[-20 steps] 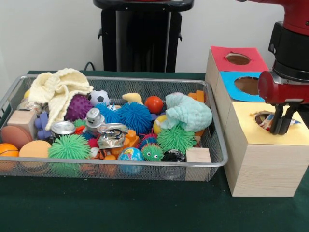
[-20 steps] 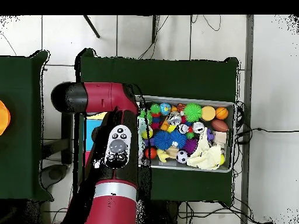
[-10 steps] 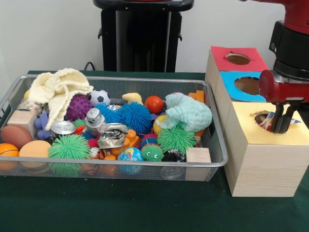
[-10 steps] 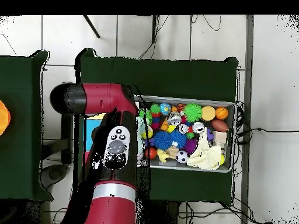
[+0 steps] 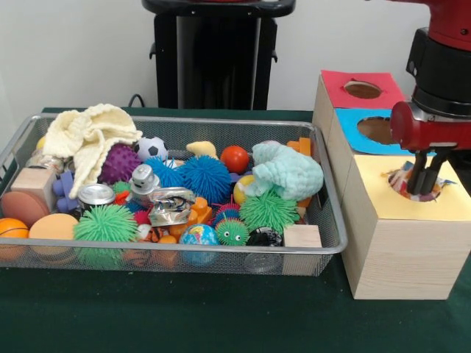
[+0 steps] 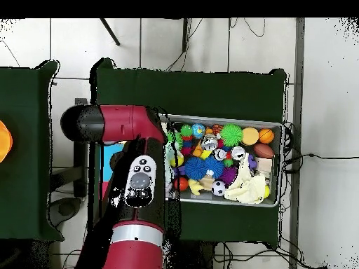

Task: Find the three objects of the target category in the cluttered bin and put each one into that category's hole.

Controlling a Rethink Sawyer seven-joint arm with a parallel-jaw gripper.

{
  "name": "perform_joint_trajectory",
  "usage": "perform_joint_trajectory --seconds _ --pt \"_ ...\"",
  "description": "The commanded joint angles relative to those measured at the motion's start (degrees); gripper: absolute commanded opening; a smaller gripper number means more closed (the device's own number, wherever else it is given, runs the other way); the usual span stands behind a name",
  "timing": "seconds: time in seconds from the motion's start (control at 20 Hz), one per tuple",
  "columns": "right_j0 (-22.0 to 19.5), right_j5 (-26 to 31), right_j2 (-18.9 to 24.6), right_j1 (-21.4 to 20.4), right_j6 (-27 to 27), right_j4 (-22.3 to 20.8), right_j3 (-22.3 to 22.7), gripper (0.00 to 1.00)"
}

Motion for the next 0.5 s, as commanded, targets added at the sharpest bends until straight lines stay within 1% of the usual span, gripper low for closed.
perform_joint_trajectory --seconds 0.05,0.35,0.5 --pt "-0.55 -3.5 6.06 0.02 6.63 -1.06 10.55 0.0" --pt "-1.07 -4.33 6.58 -0.06 5.94 -1.02 11.27 0.0" --pt "-1.21 -5.12 6.78 0.7 5.86 -1.07 10.93 0.0"
